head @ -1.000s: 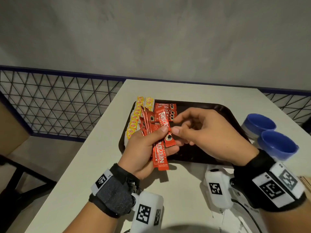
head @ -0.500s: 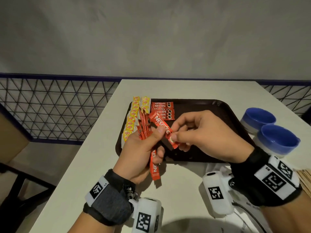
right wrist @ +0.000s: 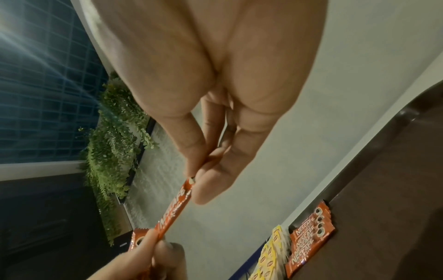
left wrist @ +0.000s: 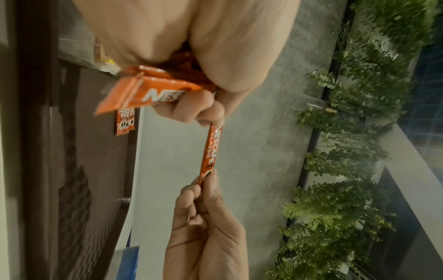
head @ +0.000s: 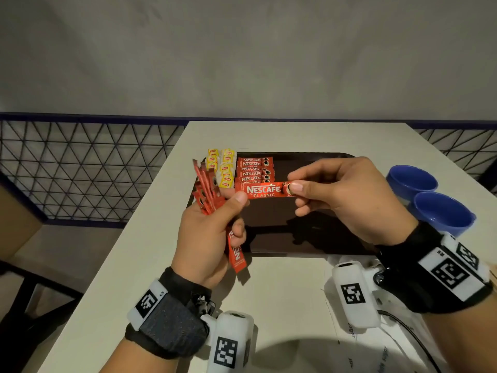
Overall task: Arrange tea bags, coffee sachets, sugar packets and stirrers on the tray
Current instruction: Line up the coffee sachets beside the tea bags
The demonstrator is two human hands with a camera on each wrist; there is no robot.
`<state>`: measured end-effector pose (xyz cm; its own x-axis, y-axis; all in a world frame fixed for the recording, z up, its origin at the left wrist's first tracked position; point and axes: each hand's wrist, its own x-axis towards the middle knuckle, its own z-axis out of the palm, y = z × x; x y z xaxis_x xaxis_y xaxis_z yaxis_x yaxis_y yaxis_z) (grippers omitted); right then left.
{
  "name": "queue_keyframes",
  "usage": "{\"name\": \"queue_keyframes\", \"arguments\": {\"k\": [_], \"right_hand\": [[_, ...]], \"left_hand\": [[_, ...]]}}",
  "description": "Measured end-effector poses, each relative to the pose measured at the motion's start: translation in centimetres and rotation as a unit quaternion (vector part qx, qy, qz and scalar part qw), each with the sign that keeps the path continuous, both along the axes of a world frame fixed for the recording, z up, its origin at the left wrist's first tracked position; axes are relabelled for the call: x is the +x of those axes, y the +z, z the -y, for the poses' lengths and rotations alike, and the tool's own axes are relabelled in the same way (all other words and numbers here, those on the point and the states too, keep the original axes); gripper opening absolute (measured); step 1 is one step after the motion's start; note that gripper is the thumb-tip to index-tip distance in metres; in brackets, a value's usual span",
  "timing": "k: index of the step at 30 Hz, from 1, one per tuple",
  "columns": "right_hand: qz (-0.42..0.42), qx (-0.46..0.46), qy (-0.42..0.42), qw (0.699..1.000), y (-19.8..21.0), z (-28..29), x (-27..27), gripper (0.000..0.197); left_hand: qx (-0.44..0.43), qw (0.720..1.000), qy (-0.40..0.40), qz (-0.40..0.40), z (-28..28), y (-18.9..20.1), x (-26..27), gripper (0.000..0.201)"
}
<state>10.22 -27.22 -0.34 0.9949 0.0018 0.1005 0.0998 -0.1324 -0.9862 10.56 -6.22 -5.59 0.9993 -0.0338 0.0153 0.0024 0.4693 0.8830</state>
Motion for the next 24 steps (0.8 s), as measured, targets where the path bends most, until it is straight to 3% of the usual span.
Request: {"name": "queue_keyframes", "arguments": {"k": [7, 14, 24], "right_hand": [[-0.004, -0.012, -0.013, 1.000, -0.9, -0.9, 1.2, 0.014], [-0.112, -0.125, -0.012, 0.986, -1.1, -0.6, 9.2, 0.008], [-0.195, -0.195, 0.020, 0.961, -4.1, -0.6, 14.1, 0.010]], "left_hand": [[-0.130, 0.989, 0.039, -0.053, -0.6, 0.5, 0.9, 0.017], [-0.231, 0.966, 0.010, -0.118, -0.6, 0.3, 1.3, 0.025], [-0.182, 0.976, 0.040, -0.113, -0.5, 0.5, 1.1, 0.026]]}}
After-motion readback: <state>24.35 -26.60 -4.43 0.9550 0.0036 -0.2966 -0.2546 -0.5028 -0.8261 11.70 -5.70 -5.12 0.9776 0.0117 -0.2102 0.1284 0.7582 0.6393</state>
